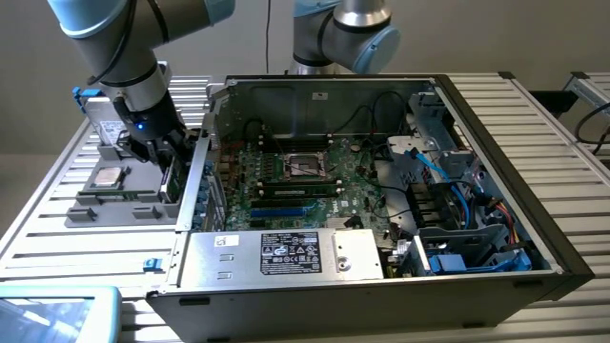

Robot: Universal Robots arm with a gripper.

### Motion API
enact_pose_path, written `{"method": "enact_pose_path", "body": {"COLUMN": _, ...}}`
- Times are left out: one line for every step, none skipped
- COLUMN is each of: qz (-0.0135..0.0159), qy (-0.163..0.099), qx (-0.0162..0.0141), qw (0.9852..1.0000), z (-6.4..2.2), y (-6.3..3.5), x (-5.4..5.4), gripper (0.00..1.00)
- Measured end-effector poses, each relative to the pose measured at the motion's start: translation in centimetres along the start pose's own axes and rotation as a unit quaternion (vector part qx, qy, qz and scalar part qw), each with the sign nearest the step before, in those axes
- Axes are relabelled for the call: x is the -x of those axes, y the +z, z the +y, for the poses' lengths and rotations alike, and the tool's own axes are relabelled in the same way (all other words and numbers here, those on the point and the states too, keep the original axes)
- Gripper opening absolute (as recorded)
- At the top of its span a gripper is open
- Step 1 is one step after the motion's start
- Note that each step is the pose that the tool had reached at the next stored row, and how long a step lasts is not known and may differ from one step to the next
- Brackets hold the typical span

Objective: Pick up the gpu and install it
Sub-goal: 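Pick up the gpu and move the gpu toward the slot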

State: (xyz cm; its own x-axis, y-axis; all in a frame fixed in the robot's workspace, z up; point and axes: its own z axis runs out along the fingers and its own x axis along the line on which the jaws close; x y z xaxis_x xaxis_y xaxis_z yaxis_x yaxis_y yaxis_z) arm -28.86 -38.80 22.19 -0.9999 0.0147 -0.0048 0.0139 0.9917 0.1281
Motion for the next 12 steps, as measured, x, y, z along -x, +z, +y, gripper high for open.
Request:
{"method": "enact_pose_path", "body": {"qz": 0.0001, "qy": 0.0, "qx": 0.0, "qw": 1.0, "z": 0.0, "y": 0.0, "x": 0.0, "gripper": 0.44}}
{"method": "enact_pose_path", "body": {"qz": 0.0011, "qy": 0.0, "qx": 0.0001, "qw": 1.0, "z": -0.01, "y": 0.01, "x": 0.03, "gripper": 0.44}}
{"method": "enact_pose_path", "body": {"qz": 0.0019, "qy": 0.0, "qx": 0.0, "qw": 1.0, "z": -0.01, "y": 0.0, "x": 0.03, "gripper": 0.44}}
{"method": "enact_pose_path", "body": {"qz": 0.0024, "qy": 0.0, "qx": -0.0001, "qw": 1.0, "z": 0.0, "y": 0.0, "x": 0.03, "gripper": 0.44}}
{"method": "enact_pose_path", "body": {"qz": 0.0028, "qy": 0.0, "qx": -0.0001, "qw": 1.0, "z": 0.0, "y": 0.0, "x": 0.05, "gripper": 0.44}}
{"method": "enact_pose_path", "body": {"qz": 0.003, "qy": 0.0, "qx": -0.0001, "qw": 1.0, "z": 0.0, "y": 0.0, "x": 0.06, "gripper": 0.44}}
{"method": "enact_pose_path", "body": {"qz": 0.003, "qy": 0.0, "qx": 0.0, "qw": 1.0, "z": -0.01, "y": 0.0, "x": 0.07, "gripper": 0.44}}
{"method": "enact_pose_path", "body": {"qz": 0.0031, "qy": 0.0, "qx": 0.0, "qw": 1.0, "z": -0.01, "y": 0.0, "x": 0.07, "gripper": 0.44}}
{"method": "enact_pose_path", "body": {"qz": 0.0031, "qy": 0.0, "qx": 0.0, "qw": 1.0, "z": 0.0, "y": 0.0, "x": 0.08, "gripper": 0.44}}
{"method": "enact_pose_path", "body": {"qz": 0.0031, "qy": 0.0, "qx": 0.0, "qw": 1.0, "z": 0.0, "y": 0.0, "x": 0.09, "gripper": 0.44}}
{"method": "enact_pose_path", "body": {"qz": 0.0031, "qy": 0.0, "qx": 0.0, "qw": 1.0, "z": 0.0, "y": 0.0, "x": 0.09, "gripper": 0.44}}
{"method": "enact_pose_path", "body": {"qz": 0.0031, "qy": 0.0, "qx": 0.0, "qw": 1.0, "z": -0.01, "y": 0.0, "x": 0.09, "gripper": 0.41}}
